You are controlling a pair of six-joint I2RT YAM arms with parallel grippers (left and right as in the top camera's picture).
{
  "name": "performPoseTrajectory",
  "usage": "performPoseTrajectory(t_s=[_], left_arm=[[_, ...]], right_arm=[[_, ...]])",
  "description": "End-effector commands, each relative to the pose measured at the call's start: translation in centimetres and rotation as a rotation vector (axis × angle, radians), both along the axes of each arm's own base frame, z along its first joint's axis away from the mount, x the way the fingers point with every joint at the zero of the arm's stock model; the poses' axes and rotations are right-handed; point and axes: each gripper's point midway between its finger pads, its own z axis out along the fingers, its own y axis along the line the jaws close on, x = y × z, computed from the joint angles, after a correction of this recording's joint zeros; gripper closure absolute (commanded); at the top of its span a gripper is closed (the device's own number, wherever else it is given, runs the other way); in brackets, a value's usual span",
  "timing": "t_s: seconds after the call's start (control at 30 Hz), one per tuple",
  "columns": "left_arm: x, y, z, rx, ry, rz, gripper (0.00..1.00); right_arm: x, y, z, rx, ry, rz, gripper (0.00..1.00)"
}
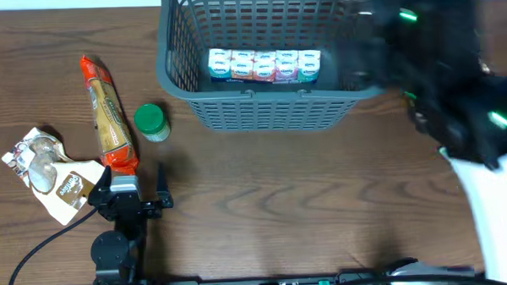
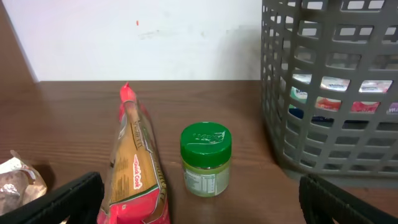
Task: Pack container
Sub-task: 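Move the right gripper to the Nescafé Gold pouch and grasp it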
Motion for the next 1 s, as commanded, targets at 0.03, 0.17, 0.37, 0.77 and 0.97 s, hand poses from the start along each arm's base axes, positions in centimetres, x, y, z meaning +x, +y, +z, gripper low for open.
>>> performPoseTrajectory(t_s=[0.03, 0.17, 0.37, 0.77, 0.97], left_arm=[[-0.1, 0.2, -1.8, 0.005, 0.055, 0.011, 0.01], [-0.1, 0.2, -1.8, 0.005, 0.055, 0.011, 0.01], [-0.1, 0.2, -1.8, 0.005, 0.055, 0.011, 0.02], [-0.1, 0.2, -1.8, 0.005, 0.055, 0.011, 0.01], [-0.1, 0.2, -1.8, 0.005, 0.055, 0.011, 0.01]], right_arm=[[-2.0, -6.1, 0.9, 0.115, -0.048, -0.292, 0.09], [-3.2, -11.5, 0.1, 0.109, -0.019, -0.462, 0.06], [-2.3, -18.1, -3.1, 0.053, 0.113, -0.570, 0.01], [4.6, -23.7, -17.1, 0.165, 0.462, -0.508, 0.01], [8.2, -23.4, -22.1, 0.239, 0.506, -0.438, 0.01]])
